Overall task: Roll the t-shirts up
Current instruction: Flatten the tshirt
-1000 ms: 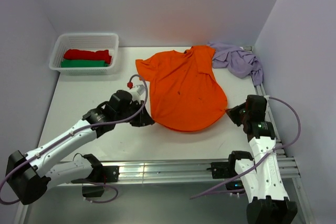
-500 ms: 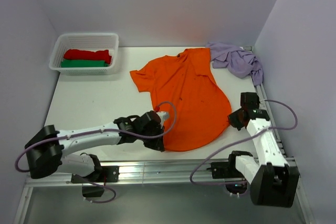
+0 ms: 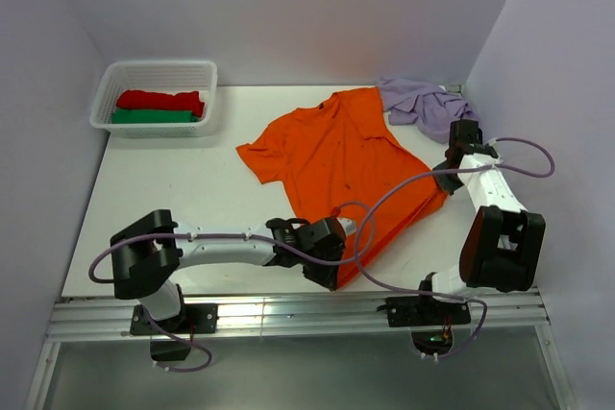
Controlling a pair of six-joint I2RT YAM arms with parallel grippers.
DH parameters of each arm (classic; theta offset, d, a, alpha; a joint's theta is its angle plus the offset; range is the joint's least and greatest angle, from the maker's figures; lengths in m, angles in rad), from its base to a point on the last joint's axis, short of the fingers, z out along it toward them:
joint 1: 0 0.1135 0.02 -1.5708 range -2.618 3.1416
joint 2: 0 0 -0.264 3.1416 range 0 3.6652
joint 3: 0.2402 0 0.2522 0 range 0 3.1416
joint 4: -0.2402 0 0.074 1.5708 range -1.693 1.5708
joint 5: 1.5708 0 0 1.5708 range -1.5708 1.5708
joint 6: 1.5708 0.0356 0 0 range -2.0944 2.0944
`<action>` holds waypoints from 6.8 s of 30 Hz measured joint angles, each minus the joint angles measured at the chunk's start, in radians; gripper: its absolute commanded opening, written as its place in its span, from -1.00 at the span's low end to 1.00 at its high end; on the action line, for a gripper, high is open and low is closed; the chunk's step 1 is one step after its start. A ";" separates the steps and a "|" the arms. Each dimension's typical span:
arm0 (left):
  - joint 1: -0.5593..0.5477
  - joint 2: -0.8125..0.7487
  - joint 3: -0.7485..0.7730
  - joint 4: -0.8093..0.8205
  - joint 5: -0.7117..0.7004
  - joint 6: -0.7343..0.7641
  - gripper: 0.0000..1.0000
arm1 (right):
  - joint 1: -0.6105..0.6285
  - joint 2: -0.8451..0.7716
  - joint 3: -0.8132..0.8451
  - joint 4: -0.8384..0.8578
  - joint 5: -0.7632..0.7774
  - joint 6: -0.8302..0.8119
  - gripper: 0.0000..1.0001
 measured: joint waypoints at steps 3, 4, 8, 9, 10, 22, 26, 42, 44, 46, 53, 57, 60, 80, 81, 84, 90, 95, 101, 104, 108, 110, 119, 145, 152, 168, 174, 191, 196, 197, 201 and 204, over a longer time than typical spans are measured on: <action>-0.023 0.001 0.016 0.002 -0.002 -0.007 -0.24 | -0.028 0.016 0.011 -0.003 0.000 -0.015 -0.51; -0.026 -0.007 0.016 -0.007 -0.004 -0.009 -0.13 | -0.037 0.015 0.010 -0.006 -0.001 -0.021 -0.36; -0.014 -0.100 0.000 -0.069 -0.005 -0.006 0.78 | -0.056 -0.044 -0.021 -0.002 -0.008 -0.046 0.05; -0.004 -0.137 -0.010 -0.081 -0.003 -0.006 0.85 | -0.057 -0.079 -0.034 -0.009 -0.011 -0.049 0.06; 0.011 -0.185 -0.018 -0.102 -0.003 -0.005 0.89 | -0.057 -0.107 -0.042 -0.015 -0.012 -0.051 0.08; 0.621 -0.369 0.007 -0.233 0.010 0.083 0.72 | 0.230 -0.491 -0.239 -0.058 -0.204 -0.014 0.04; 0.818 -0.195 0.133 -0.225 -0.006 0.132 0.61 | 0.486 -0.508 -0.320 -0.068 -0.239 0.071 0.04; 0.964 0.477 0.731 -0.136 -0.031 0.286 0.58 | 0.422 -0.191 -0.303 -0.035 -0.069 0.154 0.05; 0.964 0.527 0.791 -0.136 -0.038 0.303 0.57 | 0.332 -0.200 -0.294 -0.035 -0.051 0.135 0.05; 0.965 0.579 0.853 -0.142 -0.045 0.312 0.53 | 0.252 -0.204 -0.270 -0.036 -0.030 0.108 0.05; 0.978 0.743 0.989 -0.127 -0.053 0.320 0.51 | 0.083 -0.116 -0.129 -0.025 0.023 0.024 0.07; 0.984 0.771 1.035 -0.113 -0.051 0.319 0.50 | 0.079 -0.024 -0.088 -0.020 0.039 0.009 0.09; 0.986 0.788 1.049 -0.103 -0.051 0.320 0.44 | 0.077 0.011 -0.065 -0.025 0.048 0.003 0.09; 0.986 0.818 1.061 -0.069 -0.019 0.328 0.13 | 0.055 0.155 0.006 0.007 0.081 -0.014 -0.14; 0.986 0.818 1.061 -0.069 -0.019 0.328 0.06 | 0.055 0.158 0.006 0.009 0.080 -0.013 -0.16; 0.986 0.819 1.061 -0.070 -0.016 0.329 -0.09 | 0.055 0.162 0.006 0.012 0.076 -0.013 -0.21; 0.985 0.823 1.057 -0.070 0.002 0.332 -0.29 | 0.055 0.164 0.005 0.026 0.067 -0.014 -0.28; 0.977 0.834 1.057 -0.058 0.007 0.329 -0.99 | 0.055 0.192 0.005 0.031 0.064 -0.015 -0.79; 0.967 0.834 1.060 -0.058 -0.021 0.321 -0.99 | 0.050 0.217 0.006 0.032 0.068 -0.009 -1.00; 0.969 0.817 1.026 -0.039 -0.039 0.303 -0.99 | 0.040 0.248 0.016 0.032 0.067 -0.010 -1.00; 0.984 0.745 0.909 -0.022 -0.077 0.298 -0.99 | 0.034 0.284 0.040 0.031 0.064 -0.010 -1.00; 0.996 0.703 0.845 -0.011 -0.092 0.291 -0.99 | 0.034 0.303 0.060 0.029 0.064 -0.011 -1.00; 1.025 0.533 0.583 0.021 -0.180 0.261 -0.99 | 0.034 0.415 0.199 0.012 0.049 -0.037 -1.00; 1.044 0.008 -0.106 0.003 -0.291 -0.015 -0.99 | 0.154 0.777 0.755 -0.080 -0.095 -0.178 -1.00; 1.048 0.008 -0.105 0.003 -0.291 -0.015 -0.99 | 0.003 0.733 0.694 -0.045 -0.133 -0.220 -0.93; 1.057 0.009 -0.103 -0.002 -0.291 -0.012 -0.99 | -0.100 0.670 0.696 -0.068 -0.080 -0.225 -0.08; 1.057 0.008 -0.105 0.000 -0.291 -0.011 -0.99 | -0.101 0.542 0.580 -0.019 -0.116 -0.228 -0.20; 1.063 -0.021 -0.138 0.008 -0.294 -0.014 -0.99 | -0.003 0.509 0.381 0.013 -0.159 -0.227 -0.84; 1.063 -0.022 -0.138 0.005 -0.296 -0.014 -0.99 | -0.010 0.509 0.381 -0.035 -0.063 -0.219 -0.93; 1.063 -0.023 -0.138 0.003 -0.296 -0.014 -0.99 | -0.013 0.509 0.385 -0.048 -0.043 -0.218 -0.93; 1.064 -0.023 -0.138 0.000 -0.298 -0.014 -0.99 | -0.028 0.509 0.420 -0.103 0.005 -0.217 -0.82; 1.064 -0.023 -0.137 -0.002 -0.299 -0.014 -0.99 | -0.034 0.506 0.431 -0.102 0.019 -0.223 -0.69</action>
